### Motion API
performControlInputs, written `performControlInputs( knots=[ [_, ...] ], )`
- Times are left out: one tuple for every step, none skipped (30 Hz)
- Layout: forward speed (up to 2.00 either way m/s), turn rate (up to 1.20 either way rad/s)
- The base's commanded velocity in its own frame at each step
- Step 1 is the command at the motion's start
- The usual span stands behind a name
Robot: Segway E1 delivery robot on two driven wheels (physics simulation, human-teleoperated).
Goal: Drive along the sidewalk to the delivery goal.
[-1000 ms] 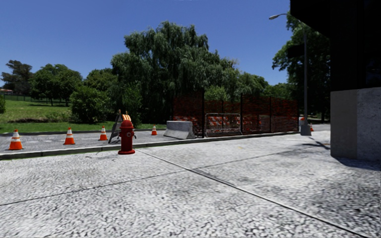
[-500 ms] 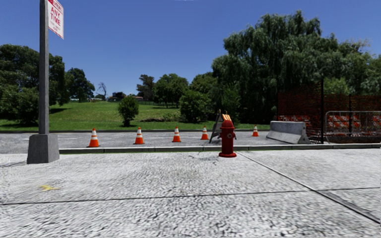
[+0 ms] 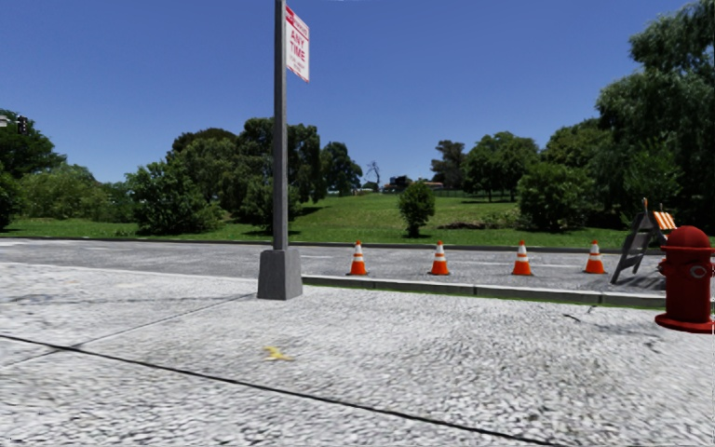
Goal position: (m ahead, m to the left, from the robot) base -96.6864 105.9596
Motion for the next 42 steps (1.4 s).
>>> performControlInputs(
  knots=[
    [1.22,0.98],
    [1.25,0.96],
    [1.27,0.96],
    [1.31,0.96],
    [1.35,0.95],
    [1.37,0.95],
    [1.37,0.95],
    [1.39,0.95],
    [1.44,0.95],
    [1.47,0.95],
    [1.49,0.94],
    [1.49,0.94],
    [1.5,0.94],
    [1.52,0.93],
    [1.55,0.93],
    [1.55,0.93],
    [1.57,0.92],
    [1.59,0.88],
    [1.61,0.86],
    [1.61,0.86],
    [1.61,0.86],
    [1.62,0.85],
    [1.63,0.85],
    [1.71,0.85],
    [2.0,0.85],
    [2.0,0.85],
    [2.0,0.85],
    [2.0,0.85],
    [2.0,0.85],
    [2.0,0.85],
    [2.0,0.85],
    [2.0,0.85],
    [2.0,0.82],
    [2.0,0.8],
    [2.0,0.8],
    [2.0,0.8],
    [2.0,0.8],
    [2.0,0.8],
    [2.0,0.79],
    [2.0,0.79],
    [2.0,0.79],
    [2.0,0.74]
  ],
)
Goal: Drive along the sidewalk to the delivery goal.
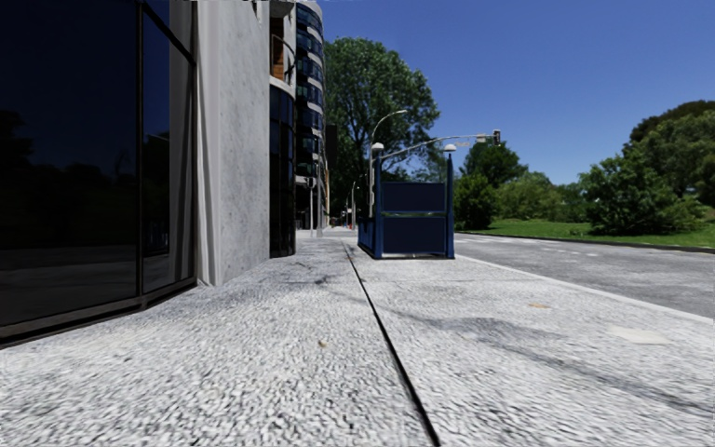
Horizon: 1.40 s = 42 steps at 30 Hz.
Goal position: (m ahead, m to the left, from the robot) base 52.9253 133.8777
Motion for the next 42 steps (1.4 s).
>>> performControlInputs(
  knots=[
    [2.0,0.61],
    [2.0,0.37],
    [2.0,0.37],
    [2.0,0.0],
    [2.0,0.0],
    [2.0,0.0],
    [2.0,0.0],
    [2.0,0.0],
    [2.0,0.0],
    [2.0,0.0],
    [2.0,0.0],
    [2.0,0.0],
    [2.0,0.0],
    [2.0,0.0],
    [2.0,0.0],
    [2.0,0.0],
    [2.0,0.0],
    [2.0,0.0],
    [2.0,0.0],
    [2.0,0.0],
    [2.0,0.0],
    [2.0,0.0],
    [2.0,0.0],
    [2.0,0.0],
    [2.0,0.0],
    [2.0,0.0],
    [2.0,0.0],
    [2.0,0.0],
    [2.0,0.0],
    [2.0,0.0],
    [2.0,0.0],
    [2.0,0.0],
    [2.0,0.0],
    [2.0,0.0],
    [2.0,0.0],
    [2.0,0.0],
    [2.0,0.0],
    [2.0,0.0],
    [2.0,0.0],
    [2.0,0.0],
    [2.0,0.0],
    [2.0,0.0]
  ],
)
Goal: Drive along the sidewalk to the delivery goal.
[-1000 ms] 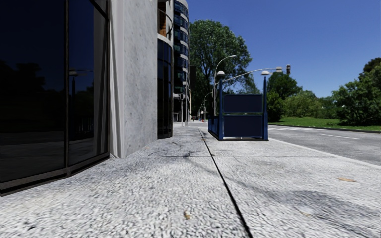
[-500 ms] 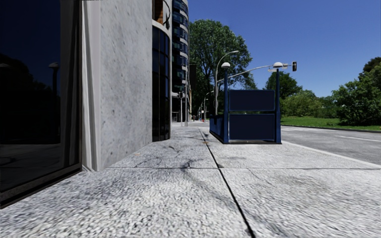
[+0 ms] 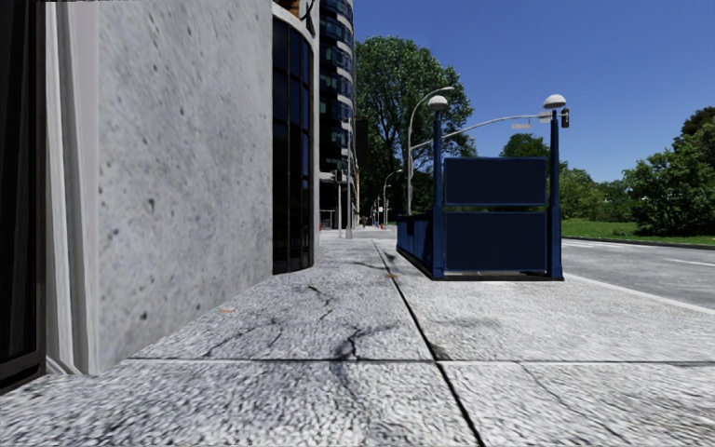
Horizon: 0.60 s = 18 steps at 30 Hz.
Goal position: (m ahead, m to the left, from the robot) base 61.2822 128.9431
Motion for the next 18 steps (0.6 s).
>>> performControlInputs(
  knots=[
    [2.0,0.0],
    [2.0,0.0],
    [2.0,0.0],
    [2.0,0.0],
    [2.0,0.0],
    [2.0,0.0],
    [2.0,0.0],
    [2.0,0.0],
    [2.0,0.0],
    [2.0,0.0],
    [2.0,0.0],
    [2.0,0.0],
    [2.0,0.0],
    [2.0,0.0],
    [2.0,0.0],
    [2.0,0.0],
    [2.0,0.0],
    [2.0,0.0]
  ],
)
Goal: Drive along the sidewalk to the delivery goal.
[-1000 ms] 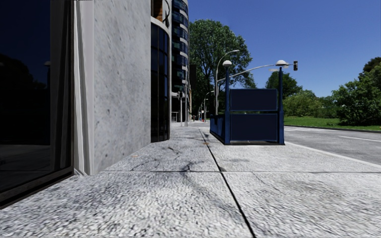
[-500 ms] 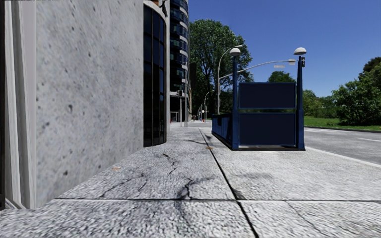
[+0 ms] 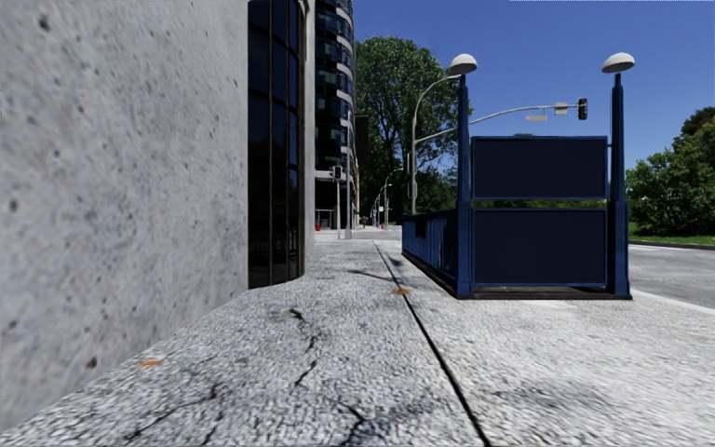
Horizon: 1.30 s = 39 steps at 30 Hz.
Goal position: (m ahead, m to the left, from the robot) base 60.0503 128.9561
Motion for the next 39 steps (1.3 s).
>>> performControlInputs(
  knots=[
    [2.0,0.0],
    [2.0,0.0],
    [2.0,0.0],
    [2.0,0.0],
    [2.0,0.0],
    [2.0,0.0],
    [2.0,0.0],
    [2.0,0.0],
    [2.0,0.0],
    [2.0,0.0],
    [2.0,0.0],
    [2.0,0.0],
    [2.0,0.0],
    [2.0,0.0],
    [2.0,0.0],
    [2.0,0.0],
    [2.0,0.0],
    [2.0,0.0],
    [2.0,0.0],
    [2.0,0.0],
    [2.0,0.0],
    [2.0,0.0],
    [2.0,0.0],
    [2.0,0.0],
    [2.0,0.0],
    [2.0,0.0],
    [2.0,0.0],
    [2.0,0.0],
    [2.0,0.0],
    [2.0,0.0],
    [2.0,0.0],
    [2.0,0.0],
    [2.0,0.0],
    [2.0,0.0],
    [2.0,0.0],
    [2.0,0.0],
    [2.0,0.0],
    [2.0,0.0],
    [2.0,0.0]
  ],
)
